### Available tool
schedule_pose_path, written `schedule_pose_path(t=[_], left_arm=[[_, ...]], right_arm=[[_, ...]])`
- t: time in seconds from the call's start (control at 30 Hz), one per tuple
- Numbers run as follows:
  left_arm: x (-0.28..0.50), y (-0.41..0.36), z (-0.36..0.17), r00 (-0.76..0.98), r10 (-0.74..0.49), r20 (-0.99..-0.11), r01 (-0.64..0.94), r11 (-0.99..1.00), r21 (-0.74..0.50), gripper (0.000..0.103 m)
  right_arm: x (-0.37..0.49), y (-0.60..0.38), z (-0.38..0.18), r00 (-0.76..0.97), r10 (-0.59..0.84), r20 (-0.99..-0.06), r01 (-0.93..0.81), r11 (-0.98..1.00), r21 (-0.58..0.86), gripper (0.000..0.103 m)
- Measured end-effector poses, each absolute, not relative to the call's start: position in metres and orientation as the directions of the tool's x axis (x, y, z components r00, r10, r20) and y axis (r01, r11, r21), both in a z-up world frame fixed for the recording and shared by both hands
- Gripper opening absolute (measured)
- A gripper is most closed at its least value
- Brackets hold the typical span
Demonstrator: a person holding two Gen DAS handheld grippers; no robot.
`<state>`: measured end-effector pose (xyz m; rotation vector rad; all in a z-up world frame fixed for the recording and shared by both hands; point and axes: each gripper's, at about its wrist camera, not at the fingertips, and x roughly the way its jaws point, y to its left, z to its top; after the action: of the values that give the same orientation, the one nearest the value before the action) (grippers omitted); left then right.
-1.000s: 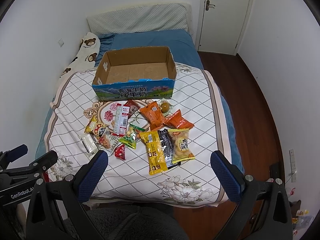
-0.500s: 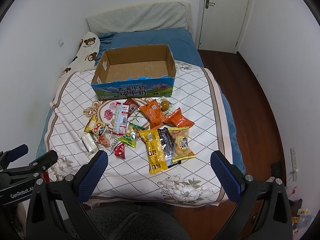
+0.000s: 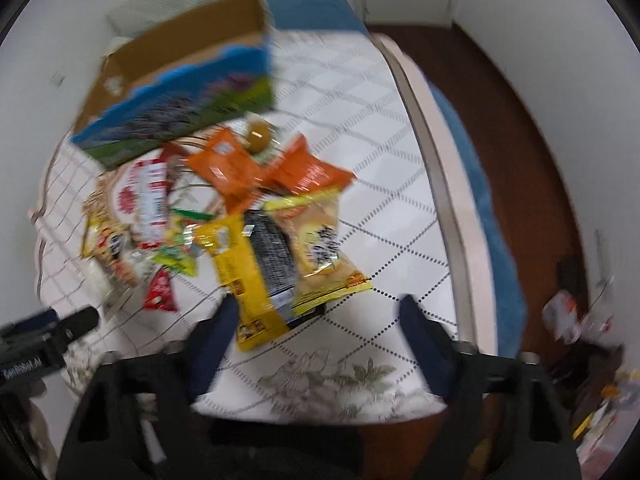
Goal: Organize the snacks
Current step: 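Grasp the yellow-black bag with the left tool while the right tool grasps the yellow cookie bag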
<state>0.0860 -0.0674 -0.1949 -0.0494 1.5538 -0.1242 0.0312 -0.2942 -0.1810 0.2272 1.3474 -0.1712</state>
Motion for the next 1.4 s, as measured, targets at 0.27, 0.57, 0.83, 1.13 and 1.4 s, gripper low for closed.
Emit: schedule_pose_path(t=[0.27, 0.57, 0.83, 1.13, 1.4], left_arm=[[0.134, -0.147, -0.310, -0.164, -0.122, -0.979, 0.032, 0.991, -0.129, 0.102], [0.135, -0.177, -0.352, -0.207, -0.118, -0.971, 0.003, 0.993, -0.121, 0.092], [0.104, -0.138, -0.331, -0.119, 0.016, -0.993, 0.116, 0.993, 0.002, 0.087], [0.086, -0.122, -0.345, -0.133, -0.009, -0.991, 0.090, 0.996, -0.021, 0.087], [0.071, -0.103, -0.311, -0.075, 0.067, -0.995, 0.095, 0.994, 0.059, 0.084]], right_arm=[[0.038, -0.343, -0.242, 0.148, 0.011, -0.989, 0.322, 0.945, 0.059, 0.072], [0.043, -0.361, -0.257, 0.125, 0.012, -0.992, 0.281, 0.959, 0.047, 0.072], [0.072, -0.343, -0.280, 0.094, 0.086, -0.992, 0.206, 0.973, 0.104, 0.072], [0.094, -0.309, -0.315, 0.016, 0.188, -0.982, 0.187, 0.964, 0.188, 0.073], [0.102, -0.300, -0.340, -0.029, 0.216, -0.976, 0.225, 0.953, 0.204, 0.073]])
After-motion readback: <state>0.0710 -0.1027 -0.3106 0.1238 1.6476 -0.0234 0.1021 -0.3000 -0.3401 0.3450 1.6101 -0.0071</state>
